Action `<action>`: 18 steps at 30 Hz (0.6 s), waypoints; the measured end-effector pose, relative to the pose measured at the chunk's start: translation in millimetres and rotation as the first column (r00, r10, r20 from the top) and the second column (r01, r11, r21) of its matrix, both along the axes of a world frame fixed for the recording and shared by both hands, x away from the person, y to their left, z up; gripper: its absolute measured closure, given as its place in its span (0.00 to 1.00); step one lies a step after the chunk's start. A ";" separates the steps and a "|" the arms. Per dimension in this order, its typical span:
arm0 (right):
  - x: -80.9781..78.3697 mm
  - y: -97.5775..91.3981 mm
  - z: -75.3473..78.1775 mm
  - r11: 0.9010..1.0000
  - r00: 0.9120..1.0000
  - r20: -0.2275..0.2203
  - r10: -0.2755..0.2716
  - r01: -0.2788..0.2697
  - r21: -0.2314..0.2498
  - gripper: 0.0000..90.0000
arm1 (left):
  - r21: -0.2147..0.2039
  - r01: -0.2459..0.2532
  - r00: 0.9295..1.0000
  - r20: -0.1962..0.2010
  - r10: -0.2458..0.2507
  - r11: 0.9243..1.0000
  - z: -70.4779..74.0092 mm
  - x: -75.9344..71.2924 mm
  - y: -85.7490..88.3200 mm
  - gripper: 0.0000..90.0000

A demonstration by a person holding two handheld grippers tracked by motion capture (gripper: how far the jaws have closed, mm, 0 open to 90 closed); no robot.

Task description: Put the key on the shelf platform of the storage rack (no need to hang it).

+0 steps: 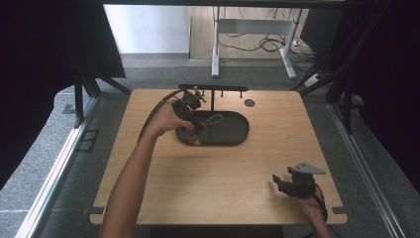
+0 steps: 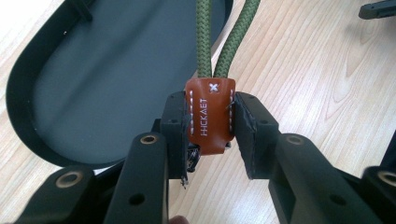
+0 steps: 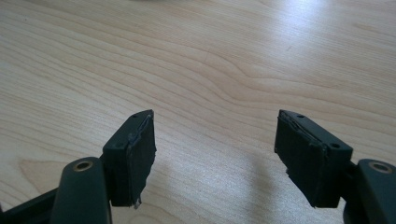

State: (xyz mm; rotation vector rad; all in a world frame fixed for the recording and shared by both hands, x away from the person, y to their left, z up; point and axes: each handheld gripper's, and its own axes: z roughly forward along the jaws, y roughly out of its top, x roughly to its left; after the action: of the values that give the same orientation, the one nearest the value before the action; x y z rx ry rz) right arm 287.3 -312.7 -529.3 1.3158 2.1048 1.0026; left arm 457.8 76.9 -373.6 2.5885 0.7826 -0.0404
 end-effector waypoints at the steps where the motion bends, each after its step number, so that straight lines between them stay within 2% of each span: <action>1: 0.1 -0.2 -0.1 1.000 1.000 -0.001 -0.002 0.002 0.000 0.33 | 0.000 0.000 1.000 0.000 0.000 1.000 0.5 0.2 0.2 0.74; 10: -0.1 0.4 -0.2 1.000 1.000 -0.002 0.000 0.000 -0.001 0.33 | 0.002 -0.003 1.000 0.006 0.003 1.000 6.6 3.4 -1.9 0.74; 18: -0.4 -0.4 -0.2 1.000 1.000 0.000 0.001 -0.001 -0.002 0.33 | 0.002 0.002 1.000 0.018 -0.002 1.000 13.0 12.3 -6.6 0.74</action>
State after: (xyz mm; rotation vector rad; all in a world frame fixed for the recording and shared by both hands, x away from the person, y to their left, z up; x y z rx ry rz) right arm 287.0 -313.1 -529.5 1.3144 2.1056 1.0009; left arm 470.1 70.3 -360.6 2.5879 0.7735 -0.0175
